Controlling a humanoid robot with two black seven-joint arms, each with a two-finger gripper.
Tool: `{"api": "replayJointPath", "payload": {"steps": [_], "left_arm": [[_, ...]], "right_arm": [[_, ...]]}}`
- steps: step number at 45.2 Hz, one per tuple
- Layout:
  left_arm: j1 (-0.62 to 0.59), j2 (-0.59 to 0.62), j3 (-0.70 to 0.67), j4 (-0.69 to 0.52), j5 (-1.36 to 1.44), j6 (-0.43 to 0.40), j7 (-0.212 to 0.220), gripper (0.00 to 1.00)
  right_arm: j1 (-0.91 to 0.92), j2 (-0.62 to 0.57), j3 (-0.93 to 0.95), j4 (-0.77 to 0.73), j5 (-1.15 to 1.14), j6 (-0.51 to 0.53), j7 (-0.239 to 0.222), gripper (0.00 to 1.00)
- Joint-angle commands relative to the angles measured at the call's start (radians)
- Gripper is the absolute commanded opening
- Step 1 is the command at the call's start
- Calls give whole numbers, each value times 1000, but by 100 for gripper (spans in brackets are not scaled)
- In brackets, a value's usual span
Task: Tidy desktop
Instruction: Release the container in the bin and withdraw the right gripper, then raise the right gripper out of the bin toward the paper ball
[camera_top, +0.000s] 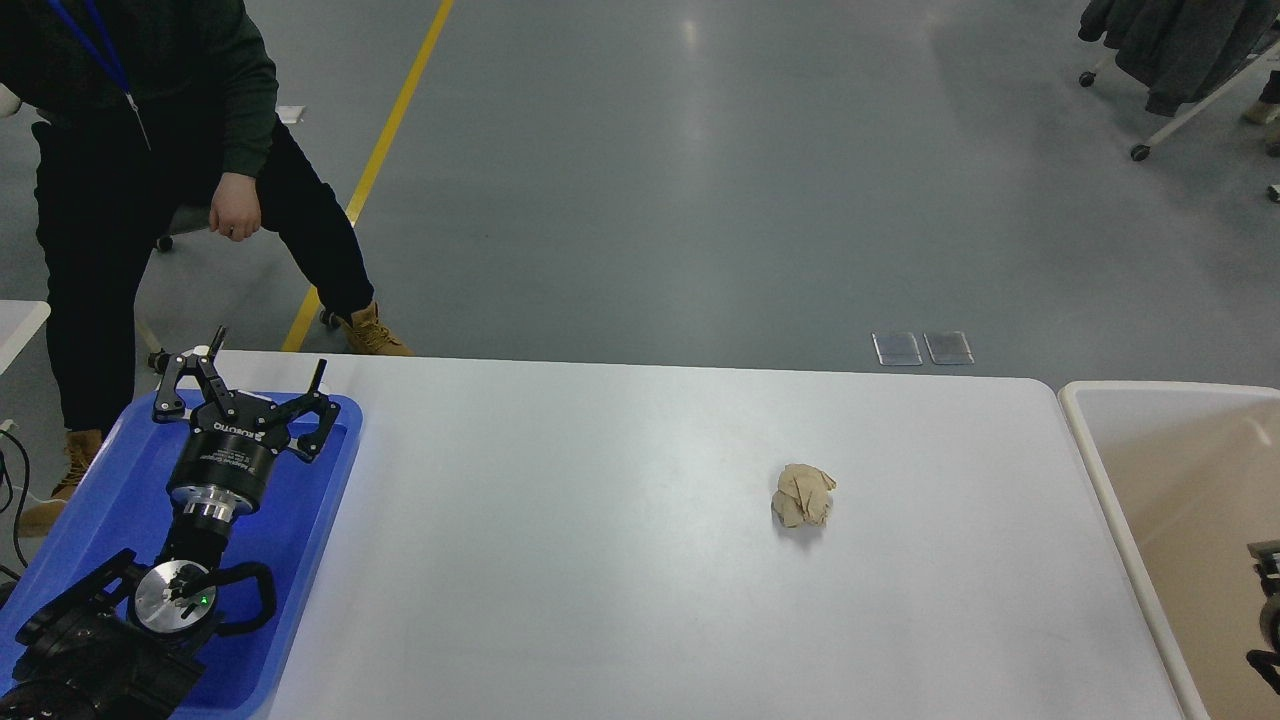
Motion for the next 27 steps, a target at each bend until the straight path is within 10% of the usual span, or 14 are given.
{"api": "replayJointPath", "payload": {"steps": [1, 14, 27], "left_arm": [[0, 0, 1, 0, 0, 0, 1, 99], [0, 2, 3, 0, 2, 0, 1, 99], [0, 2, 3, 0, 2, -2, 1, 99]], "right_arm": [[94, -51, -10, 6, -20, 163, 4, 100], [324, -193, -21, 143, -134, 318, 5, 100], [565, -475, -20, 619, -339, 323, -7, 100]]}}
